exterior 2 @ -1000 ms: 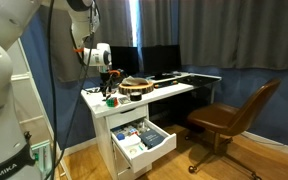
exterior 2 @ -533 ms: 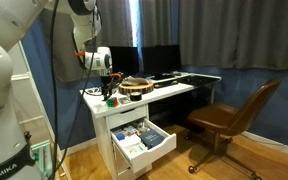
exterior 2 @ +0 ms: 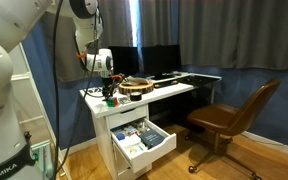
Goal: Set the top Rubik's cube layer straight
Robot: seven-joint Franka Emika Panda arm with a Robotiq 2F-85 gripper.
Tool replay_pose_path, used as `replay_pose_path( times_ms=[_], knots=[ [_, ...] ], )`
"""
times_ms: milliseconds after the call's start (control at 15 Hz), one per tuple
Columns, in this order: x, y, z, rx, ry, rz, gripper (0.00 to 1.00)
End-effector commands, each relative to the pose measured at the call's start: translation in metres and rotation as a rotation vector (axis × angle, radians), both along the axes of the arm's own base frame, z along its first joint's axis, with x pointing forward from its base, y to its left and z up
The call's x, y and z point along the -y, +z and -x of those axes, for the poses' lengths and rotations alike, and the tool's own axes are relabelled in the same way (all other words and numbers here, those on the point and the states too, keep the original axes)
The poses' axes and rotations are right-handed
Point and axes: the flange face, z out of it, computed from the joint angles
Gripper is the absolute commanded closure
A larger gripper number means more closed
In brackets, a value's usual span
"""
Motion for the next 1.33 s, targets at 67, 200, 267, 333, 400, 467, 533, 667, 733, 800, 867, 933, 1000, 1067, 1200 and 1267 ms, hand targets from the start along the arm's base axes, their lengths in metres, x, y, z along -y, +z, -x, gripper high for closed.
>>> replay_pose_path(
  times_ms=[67,200,267,333,400,467,533,667,733,800,867,933,1000,1067,1200,1267],
  knots=[
    [-0.006,-0.012,-0.009,0.008,-0.006,0.013,0.0],
    [-0.007,-0.016,-0.01,-0.004,-0.005,0.013,0.0],
    [-0.008,-0.018,-0.01,-0.007,-0.005,0.013,0.0],
    [-0.009,-0.019,-0.011,-0.007,-0.006,0.016,0.0],
    [-0.009,-0.02,-0.011,-0.008,-0.006,0.02,0.0],
    [-0.009,-0.021,-0.011,-0.01,-0.006,0.02,0.0],
    [-0.01,-0.022,-0.011,-0.013,-0.006,0.026,0.07],
    [-0.01,-0.022,-0.011,-0.016,-0.006,0.036,0.31],
    [-0.01,-0.02,-0.011,-0.014,-0.005,0.045,0.32],
    [-0.01,-0.019,-0.011,-0.016,-0.003,0.049,0.39],
    [-0.011,-0.018,-0.011,-0.018,-0.003,0.054,0.46],
    [-0.011,-0.017,-0.011,-0.019,-0.001,0.06,0.55],
    [-0.012,-0.016,-0.01,-0.02,0.0,0.066,0.61],
    [-0.013,-0.015,-0.01,-0.021,0.001,0.071,0.62],
    [-0.014,-0.014,-0.009,-0.024,0.003,0.085,0.62],
    [-0.015,-0.013,-0.008,-0.027,0.005,0.09,0.62]
  ],
)
